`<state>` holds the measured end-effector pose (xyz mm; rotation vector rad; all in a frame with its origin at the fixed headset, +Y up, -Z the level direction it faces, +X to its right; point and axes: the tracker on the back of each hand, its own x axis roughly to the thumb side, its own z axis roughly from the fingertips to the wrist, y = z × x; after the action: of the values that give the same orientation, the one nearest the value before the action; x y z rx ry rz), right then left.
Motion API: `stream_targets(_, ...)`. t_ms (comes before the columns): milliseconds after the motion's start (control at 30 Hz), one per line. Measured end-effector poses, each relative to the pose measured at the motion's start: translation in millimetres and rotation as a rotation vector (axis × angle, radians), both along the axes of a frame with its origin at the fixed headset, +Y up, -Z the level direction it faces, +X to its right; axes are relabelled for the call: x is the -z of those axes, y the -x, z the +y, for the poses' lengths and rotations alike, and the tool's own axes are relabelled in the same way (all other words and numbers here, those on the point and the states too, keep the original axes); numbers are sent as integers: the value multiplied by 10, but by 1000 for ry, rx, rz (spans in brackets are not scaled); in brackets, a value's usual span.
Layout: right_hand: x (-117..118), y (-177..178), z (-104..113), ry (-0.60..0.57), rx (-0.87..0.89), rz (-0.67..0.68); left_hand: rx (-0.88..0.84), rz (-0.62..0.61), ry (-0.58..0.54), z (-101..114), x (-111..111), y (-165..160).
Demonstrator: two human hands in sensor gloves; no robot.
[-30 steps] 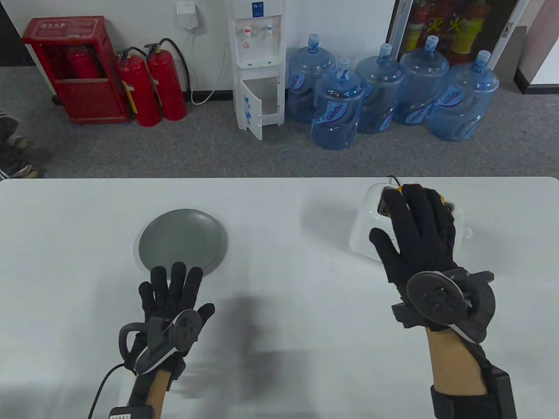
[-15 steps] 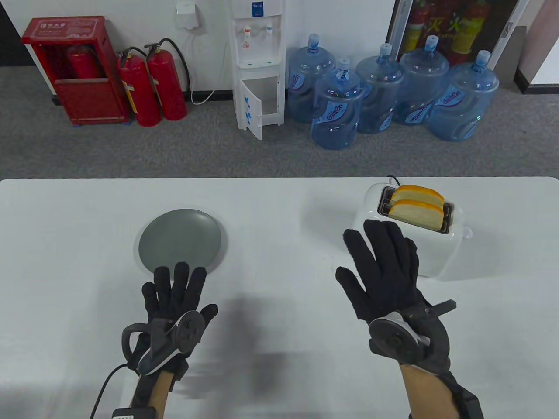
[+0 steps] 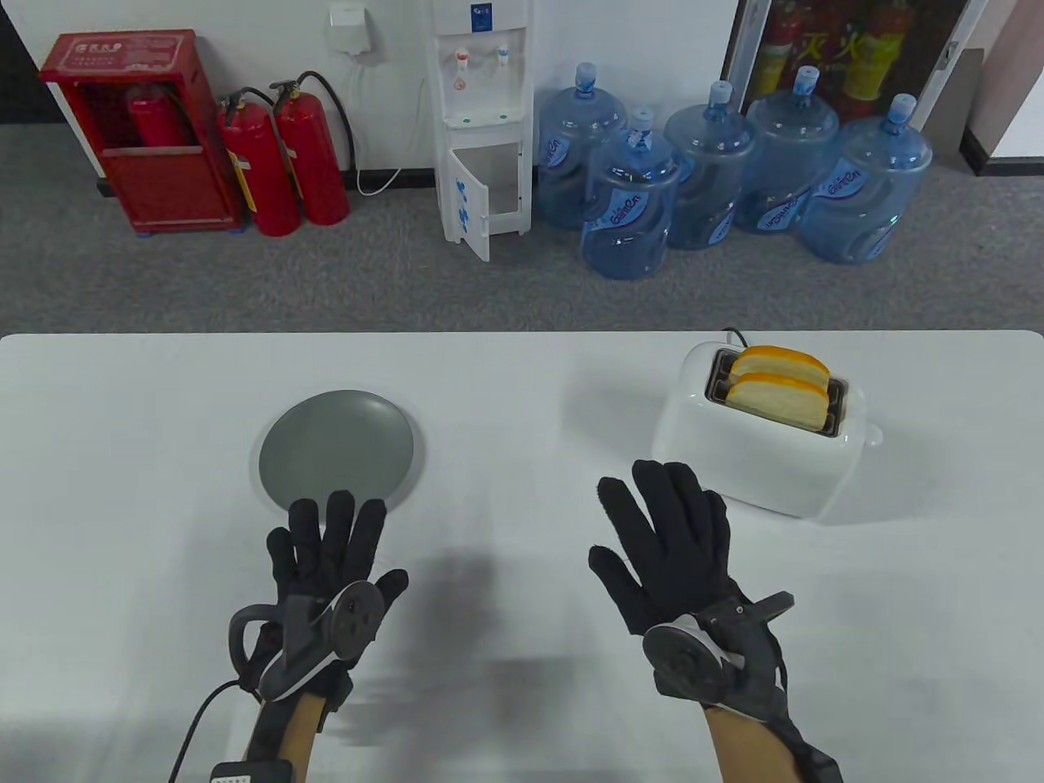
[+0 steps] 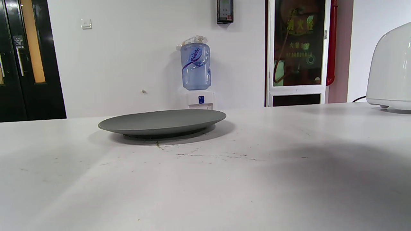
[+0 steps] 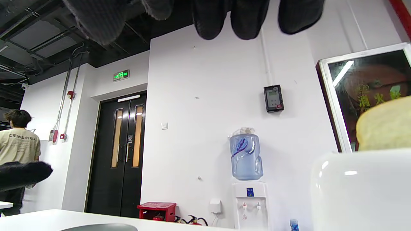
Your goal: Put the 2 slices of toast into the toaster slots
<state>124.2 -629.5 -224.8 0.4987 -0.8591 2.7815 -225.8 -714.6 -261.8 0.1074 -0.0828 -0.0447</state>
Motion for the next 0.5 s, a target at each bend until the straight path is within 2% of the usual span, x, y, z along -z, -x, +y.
stream_targets(267,3,14,-283,69,12,-18,0,-6,5,-5,0,-13)
stream_targets(500,21,14,-426,109,4,-30,3,-4,7,-6,-2,-15)
